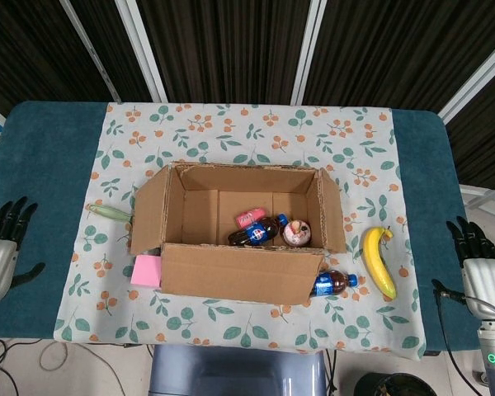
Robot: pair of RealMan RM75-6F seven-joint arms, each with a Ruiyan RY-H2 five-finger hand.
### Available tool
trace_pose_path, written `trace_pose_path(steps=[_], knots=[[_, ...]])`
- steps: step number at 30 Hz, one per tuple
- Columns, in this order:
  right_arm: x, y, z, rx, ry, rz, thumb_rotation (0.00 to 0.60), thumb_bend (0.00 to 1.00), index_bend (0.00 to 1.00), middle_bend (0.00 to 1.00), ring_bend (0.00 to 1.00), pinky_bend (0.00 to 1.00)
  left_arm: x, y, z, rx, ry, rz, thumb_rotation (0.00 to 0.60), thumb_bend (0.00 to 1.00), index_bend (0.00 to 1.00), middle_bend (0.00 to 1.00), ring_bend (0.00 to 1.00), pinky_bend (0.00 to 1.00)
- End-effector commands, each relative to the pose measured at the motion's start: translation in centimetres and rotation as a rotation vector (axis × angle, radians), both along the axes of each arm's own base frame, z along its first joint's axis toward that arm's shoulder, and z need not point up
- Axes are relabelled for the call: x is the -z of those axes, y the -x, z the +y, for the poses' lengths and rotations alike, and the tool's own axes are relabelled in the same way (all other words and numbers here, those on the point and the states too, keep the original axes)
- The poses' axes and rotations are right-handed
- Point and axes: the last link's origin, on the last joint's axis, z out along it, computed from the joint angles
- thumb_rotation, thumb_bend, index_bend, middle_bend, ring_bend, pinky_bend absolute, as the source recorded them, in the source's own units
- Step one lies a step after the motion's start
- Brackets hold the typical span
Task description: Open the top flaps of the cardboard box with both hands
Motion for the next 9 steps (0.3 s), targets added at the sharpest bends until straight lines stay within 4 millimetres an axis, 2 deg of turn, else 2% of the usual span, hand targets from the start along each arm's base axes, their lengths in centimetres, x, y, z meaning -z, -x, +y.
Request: trace_pose_path(steps=[1,4,9], knots=[[0.0,0.0,0.3,-0.021,0.015,-0.012,0.6,0.16,0.0,0.0,0.0,0.21,0.6,2.4,-1.4,-0.042,-0.063,-0.036,0.6,0.12,0.0,0.0,0.0,0.02],[0.3,0.0,0.3,-0.033,0.016,-0.021,0.6,0.16,0.0,0.0,0.0,0.21,1.0,3.4,-1.7,-0.036,-0.073,-0.035,0.6,0.12,0.0,0.0,0.0,0.02],[0.6,-0.2,0.4,-0.042,0.008,-0.035,0.6,0.16,0.0,0.0,0.0,0.21,1.0,3.8,-1.5,-0.031,-0.081,-0.076,0.6,0.12,0.0,0.0,0.0,0.02]])
